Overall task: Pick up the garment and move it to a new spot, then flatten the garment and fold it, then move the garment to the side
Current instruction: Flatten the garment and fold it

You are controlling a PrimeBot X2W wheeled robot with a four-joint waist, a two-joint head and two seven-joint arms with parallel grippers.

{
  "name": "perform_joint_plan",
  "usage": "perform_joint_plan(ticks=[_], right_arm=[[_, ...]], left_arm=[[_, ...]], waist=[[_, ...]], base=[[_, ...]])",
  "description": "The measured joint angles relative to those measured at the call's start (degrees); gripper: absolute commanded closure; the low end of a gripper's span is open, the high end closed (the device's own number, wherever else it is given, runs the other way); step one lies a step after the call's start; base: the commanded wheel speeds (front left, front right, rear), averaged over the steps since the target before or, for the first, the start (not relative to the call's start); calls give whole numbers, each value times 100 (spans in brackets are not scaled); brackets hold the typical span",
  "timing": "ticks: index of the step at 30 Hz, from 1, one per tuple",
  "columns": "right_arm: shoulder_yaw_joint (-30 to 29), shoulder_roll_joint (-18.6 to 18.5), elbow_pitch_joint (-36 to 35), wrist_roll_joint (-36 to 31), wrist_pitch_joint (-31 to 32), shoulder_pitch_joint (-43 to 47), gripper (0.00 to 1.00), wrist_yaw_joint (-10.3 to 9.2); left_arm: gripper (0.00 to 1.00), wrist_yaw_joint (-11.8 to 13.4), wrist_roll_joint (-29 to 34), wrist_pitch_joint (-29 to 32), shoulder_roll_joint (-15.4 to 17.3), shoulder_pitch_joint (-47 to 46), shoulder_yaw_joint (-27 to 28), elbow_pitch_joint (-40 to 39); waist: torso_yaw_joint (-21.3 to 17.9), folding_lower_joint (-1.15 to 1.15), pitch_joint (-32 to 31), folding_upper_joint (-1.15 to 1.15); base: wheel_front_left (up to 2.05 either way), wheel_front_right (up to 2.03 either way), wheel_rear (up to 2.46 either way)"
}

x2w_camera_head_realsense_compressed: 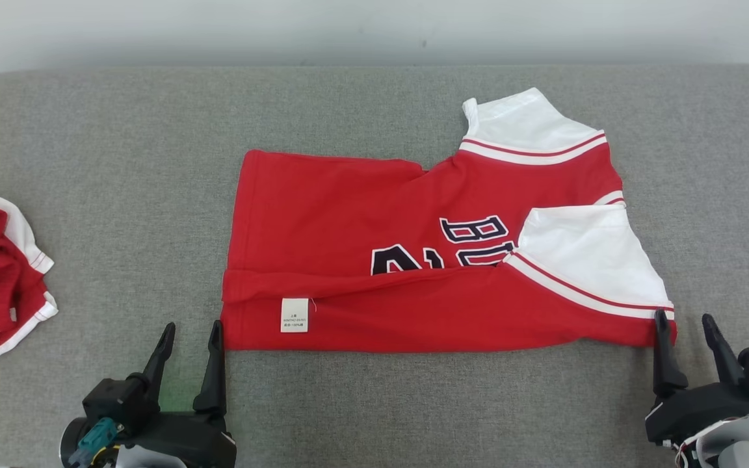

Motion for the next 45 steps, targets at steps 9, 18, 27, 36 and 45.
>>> perform_joint_plan(ticks=[9, 18, 27, 36, 45], right_arm=[[-53, 67, 330, 36, -1, -87, 0, 0], [89, 67, 845, 116, -23, -253, 96, 0], [183, -37, 732, 198, -11, -284, 100, 2], [320, -94, 624, 214, -11, -316, 100, 2], [367, -89, 503, 240, -13, -363, 100, 2]], left_arm=[[0, -3, 16, 0, 1, 60, -157, -55], [0, -46, 14, 0, 1, 58, -316, -87], [0, -303, -396, 0, 2, 25, -513, 23], [0, -353, -517, 0, 1, -217, -578, 281], [53, -399, -524, -7, 2, -413, -573, 498]], waist=[[119, 0, -7, 0], [248, 0, 20, 0], [192, 1, 75, 0], [75, 1, 215, 0], [-11, 1, 365, 0]], base=[[0, 0, 0], [0, 0, 0], [0, 0, 0], [0, 0, 0], [0, 0, 0]])
